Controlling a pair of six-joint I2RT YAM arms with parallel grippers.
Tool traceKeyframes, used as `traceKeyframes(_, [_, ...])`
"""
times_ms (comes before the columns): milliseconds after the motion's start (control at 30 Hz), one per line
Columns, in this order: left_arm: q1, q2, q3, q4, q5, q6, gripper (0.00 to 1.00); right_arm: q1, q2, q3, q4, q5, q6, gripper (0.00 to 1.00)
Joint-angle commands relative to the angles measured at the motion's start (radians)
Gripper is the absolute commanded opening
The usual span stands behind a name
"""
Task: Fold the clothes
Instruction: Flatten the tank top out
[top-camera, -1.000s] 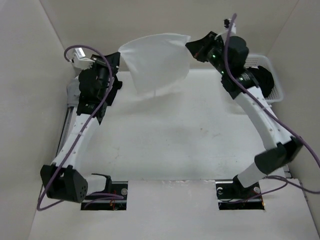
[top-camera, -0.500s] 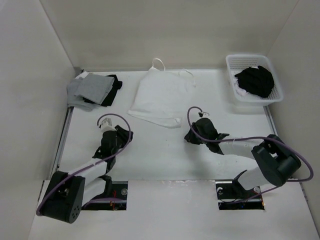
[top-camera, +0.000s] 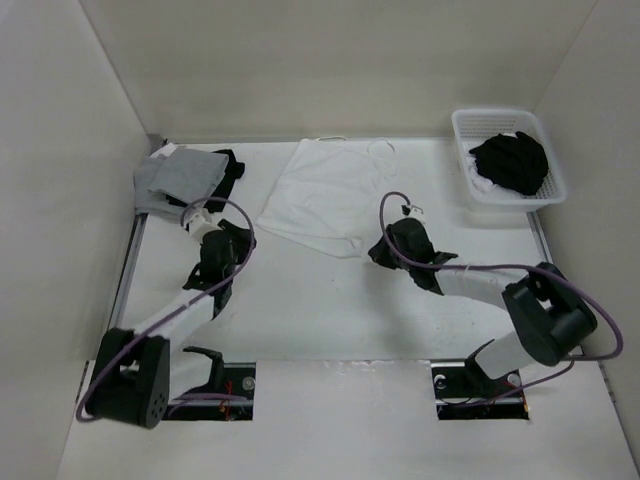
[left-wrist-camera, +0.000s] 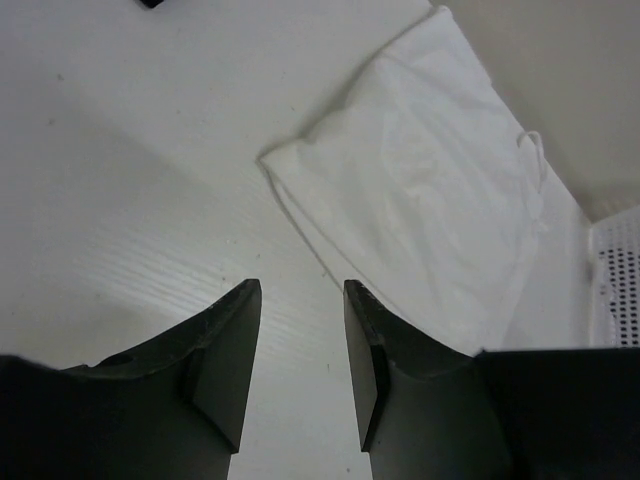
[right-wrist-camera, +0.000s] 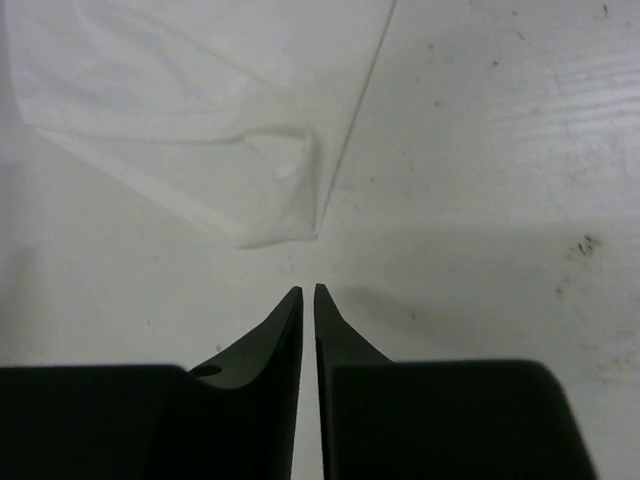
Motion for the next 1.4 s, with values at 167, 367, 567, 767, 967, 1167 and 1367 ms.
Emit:
traceKeyframes(167, [0.018, 0.374, 0.233, 0.065, -0.024, -0.015, 0.36, -0.051, 0.224, 0.233, 0.019, 0.004, -0.013, 0.39])
traceKeyframes(367, [0.041, 0.512, 0.328, 0.057, -0.011, -0.041, 0.34, -0.051, 0.344, 0.354, -0.072, -0.01, -0.024, 0.36])
traceKeyframes(567, [0.046, 0.587, 0.379, 0.051, 0.001, -0.05, 0.34, -0.026, 0.336, 0.365, -0.082, 0.001, -0.064, 0.02])
traceKeyframes(767, [0.061, 0.626, 0.393, 0.028, 0.016, -0.07, 0.32, 0.126, 0.165, 0.227, -0.14, 0.128, -0.153, 0.02])
traceKeyframes(967, [0.061, 0.61, 0.367, 0.038, 0.013, -0.084, 0.31, 0.333, 0.018, 0.054, -0.221, 0.277, -0.164, 0.14])
traceKeyframes(1167, [0.072, 0.598, 0.356, 0.028, 0.016, -0.076, 0.31, 0.311, -0.17, -0.008, -0.298, 0.296, -0.092, 0.42])
traceKeyframes(1367, [0.083, 0.543, 0.298, 0.004, 0.012, -0.048, 0.31, 0.121, -0.12, -0.003, -0.133, 0.061, -0.042, 0.47])
